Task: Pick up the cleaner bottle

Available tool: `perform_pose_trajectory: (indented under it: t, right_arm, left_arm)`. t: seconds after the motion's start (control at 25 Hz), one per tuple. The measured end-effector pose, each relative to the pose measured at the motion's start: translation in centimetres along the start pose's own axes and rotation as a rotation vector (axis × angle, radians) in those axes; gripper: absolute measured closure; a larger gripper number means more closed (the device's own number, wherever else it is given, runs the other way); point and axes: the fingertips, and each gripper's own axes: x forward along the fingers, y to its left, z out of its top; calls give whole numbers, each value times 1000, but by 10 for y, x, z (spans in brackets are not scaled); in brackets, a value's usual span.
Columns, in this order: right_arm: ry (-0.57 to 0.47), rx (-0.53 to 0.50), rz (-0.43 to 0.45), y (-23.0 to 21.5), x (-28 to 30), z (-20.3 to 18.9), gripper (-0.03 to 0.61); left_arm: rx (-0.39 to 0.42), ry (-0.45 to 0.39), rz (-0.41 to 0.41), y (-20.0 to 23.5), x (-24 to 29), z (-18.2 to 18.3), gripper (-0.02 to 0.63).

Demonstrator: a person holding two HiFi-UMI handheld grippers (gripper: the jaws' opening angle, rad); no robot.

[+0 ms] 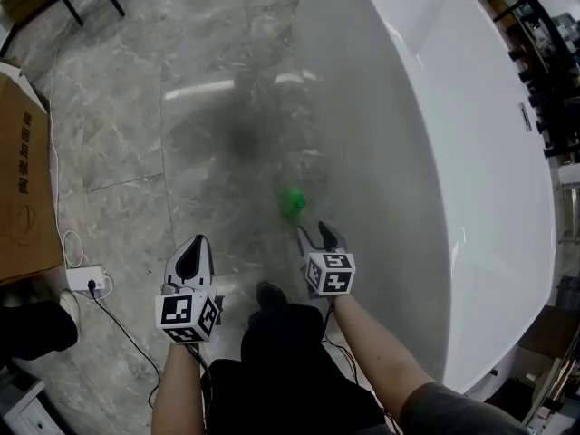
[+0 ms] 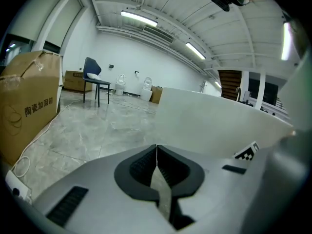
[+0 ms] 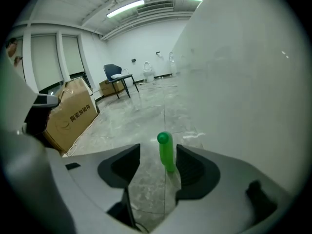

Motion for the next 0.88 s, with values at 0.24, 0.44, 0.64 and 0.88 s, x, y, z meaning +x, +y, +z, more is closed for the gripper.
perform_pose_trajectory:
  t: [0.24,0.44,0.64,0.88]
  right_arm:
    - [-25,-36,10,-14,79,-50,354]
    - [-76,-44,-10,-24,125,-77,354]
    - [-141,-12,-26,-29,169,-81,353]
    - [-203,36,-99,-42,202,-78,354]
  left_arm:
    - [29,-31,-9,45,61,-52,598]
    - [7,-46,9,80,106,-89,598]
    - [34,-63,26,105,133,-100,598]
    - [32,-83,43,121,149,-116,598]
